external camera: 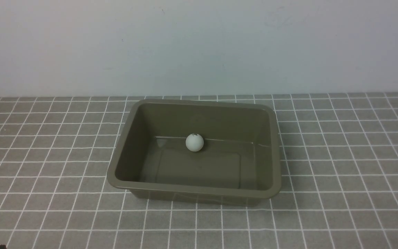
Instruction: Put the table tennis balls into the box on the grey coffee tablecloth.
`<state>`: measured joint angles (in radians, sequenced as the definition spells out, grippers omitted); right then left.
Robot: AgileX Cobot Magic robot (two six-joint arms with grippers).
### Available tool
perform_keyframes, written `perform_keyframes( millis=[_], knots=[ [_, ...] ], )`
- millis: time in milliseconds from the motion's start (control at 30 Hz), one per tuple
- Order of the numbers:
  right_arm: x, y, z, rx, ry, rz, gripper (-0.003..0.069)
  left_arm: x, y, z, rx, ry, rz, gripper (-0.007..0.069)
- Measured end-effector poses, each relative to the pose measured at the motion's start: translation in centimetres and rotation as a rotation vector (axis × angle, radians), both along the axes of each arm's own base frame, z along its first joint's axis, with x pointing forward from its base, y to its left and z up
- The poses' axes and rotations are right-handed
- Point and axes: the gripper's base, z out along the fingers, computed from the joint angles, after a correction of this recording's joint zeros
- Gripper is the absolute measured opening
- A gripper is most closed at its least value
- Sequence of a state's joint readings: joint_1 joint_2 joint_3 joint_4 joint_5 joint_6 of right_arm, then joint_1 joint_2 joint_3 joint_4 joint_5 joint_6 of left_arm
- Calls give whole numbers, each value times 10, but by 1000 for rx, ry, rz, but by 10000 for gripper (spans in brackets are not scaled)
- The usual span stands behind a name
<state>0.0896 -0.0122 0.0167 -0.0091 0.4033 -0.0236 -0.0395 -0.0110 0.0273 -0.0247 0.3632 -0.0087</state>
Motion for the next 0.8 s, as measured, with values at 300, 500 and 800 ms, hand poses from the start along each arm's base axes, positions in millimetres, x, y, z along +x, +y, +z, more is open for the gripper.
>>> perform_keyframes(
  millis=[300,500,800],
  knots=[
    [0,0,0,-17,-3,3,-10,0,0,0,0,0,0,-1],
    [0,0,0,-17,-3,3,-10,0,0,0,3,0,-1,-1],
    [0,0,0,-20,-5,3,-10,0,0,0,3,0,-1,-1]
  ],
)
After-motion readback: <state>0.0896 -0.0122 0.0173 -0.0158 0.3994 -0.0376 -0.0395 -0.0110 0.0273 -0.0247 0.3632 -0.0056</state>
